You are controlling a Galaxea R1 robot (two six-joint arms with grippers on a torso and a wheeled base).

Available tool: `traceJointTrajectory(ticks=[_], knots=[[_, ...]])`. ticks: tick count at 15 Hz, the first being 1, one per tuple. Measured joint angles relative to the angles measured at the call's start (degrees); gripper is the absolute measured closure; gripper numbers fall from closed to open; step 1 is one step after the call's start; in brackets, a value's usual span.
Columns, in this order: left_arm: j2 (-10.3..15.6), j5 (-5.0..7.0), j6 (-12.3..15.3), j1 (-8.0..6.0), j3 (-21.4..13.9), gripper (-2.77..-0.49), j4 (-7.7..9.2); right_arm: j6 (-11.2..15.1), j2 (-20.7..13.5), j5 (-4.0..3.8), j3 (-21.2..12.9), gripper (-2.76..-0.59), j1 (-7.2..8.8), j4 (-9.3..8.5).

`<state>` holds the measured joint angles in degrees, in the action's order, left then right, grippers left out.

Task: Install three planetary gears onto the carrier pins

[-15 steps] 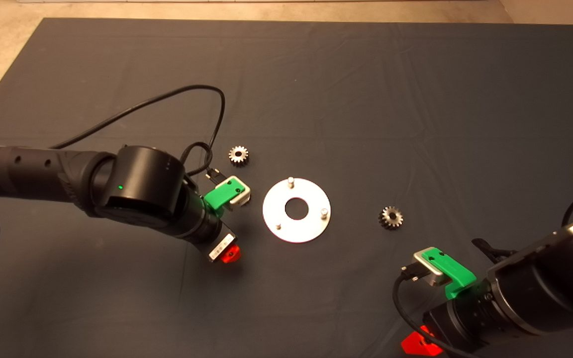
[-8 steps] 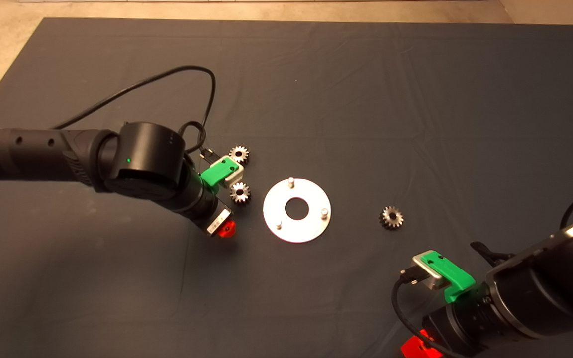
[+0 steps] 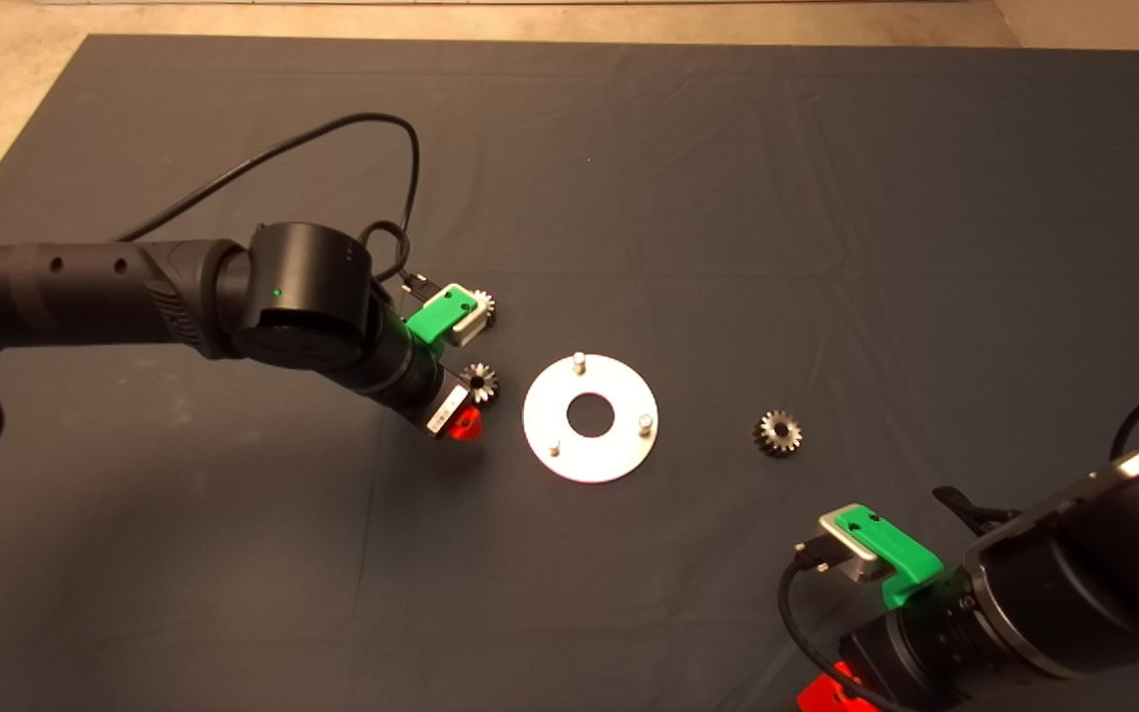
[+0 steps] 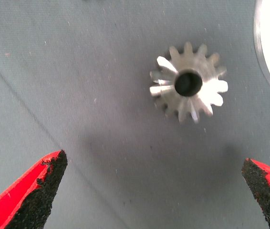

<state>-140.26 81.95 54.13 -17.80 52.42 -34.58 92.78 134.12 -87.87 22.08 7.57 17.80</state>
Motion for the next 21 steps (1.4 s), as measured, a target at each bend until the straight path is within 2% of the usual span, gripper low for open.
traceJointTrajectory(ticks=[3,5,7,8,12,14,17,21], knots=[[-0.94,-2.40,0.00,0.00,1.53,-2.65,-1.26,0.00,-0.09,-0.01,0.00,-2.75,-0.08,0.00],[-1.16,-2.87,0.34,0.00,1.91,-2.65,-2.65,0.00,-0.17,-0.02,0.00,-2.75,-0.11,0.00],[-1.33,-4.13,0.67,0.17,2.26,-2.65,-2.90,-0.16,-0.27,0.00,0.00,-2.75,-0.08,0.00],[-1.34,-4.30,0.69,0.17,2.44,-2.65,-2.95,-0.26,-0.38,-0.02,0.00,-2.75,-0.08,0.00],[-1.33,-7.28,0.87,0.50,3.39,-2.65,-3.43,-1.28,-1.12,0.00,0.00,-2.75,-0.08,0.00],[-1.50,-7.64,0.87,1.81,3.67,-2.65,-4.76,-1.77,-1.76,0.00,0.00,-2.75,-0.11,-0.02],[-2.19,-8.11,0.87,3.50,4.50,-2.65,-5.55,-2.20,-2.10,0.02,0.00,-2.75,-0.11,-0.02],[-2.32,-8.46,0.87,3.63,4.61,-2.65,-6.07,-2.54,-2.29,-0.02,0.00,-2.75,-0.08,-0.02]])
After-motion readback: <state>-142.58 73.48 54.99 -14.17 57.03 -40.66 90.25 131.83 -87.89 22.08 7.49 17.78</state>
